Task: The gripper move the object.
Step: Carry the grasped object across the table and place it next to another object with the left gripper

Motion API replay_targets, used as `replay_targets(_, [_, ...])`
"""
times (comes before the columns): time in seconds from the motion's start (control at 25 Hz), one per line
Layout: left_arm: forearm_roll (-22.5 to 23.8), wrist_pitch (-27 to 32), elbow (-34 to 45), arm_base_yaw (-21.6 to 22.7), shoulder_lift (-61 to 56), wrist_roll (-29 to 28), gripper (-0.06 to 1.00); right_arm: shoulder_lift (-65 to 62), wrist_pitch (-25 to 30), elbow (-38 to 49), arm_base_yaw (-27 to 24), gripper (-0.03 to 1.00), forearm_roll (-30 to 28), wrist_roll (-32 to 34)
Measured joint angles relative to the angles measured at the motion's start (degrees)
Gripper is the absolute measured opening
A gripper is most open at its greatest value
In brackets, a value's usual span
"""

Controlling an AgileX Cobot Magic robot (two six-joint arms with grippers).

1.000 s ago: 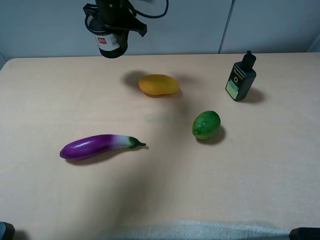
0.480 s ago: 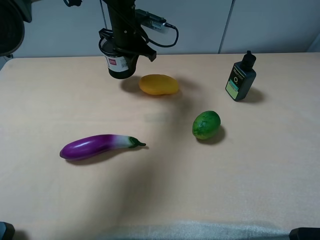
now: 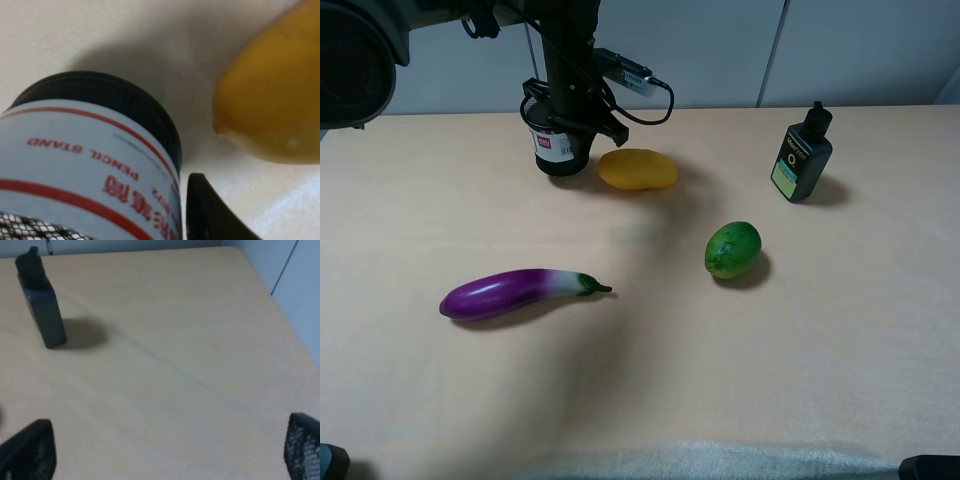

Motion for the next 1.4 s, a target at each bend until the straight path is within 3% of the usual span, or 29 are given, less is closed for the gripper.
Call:
replay_targets(0.36, [-2.3,-0.82,0.0,0.0,0.13,0.05,0.2,0.0,0.0,0.0,0.0,0.69,0.0,0.0])
replay_targets(1.4, [-2.39,-1.75,0.0,0.0,1.65,1.0,0.2,0.0,0.0,0.0,0.0,0.69,-0.05,0.0])
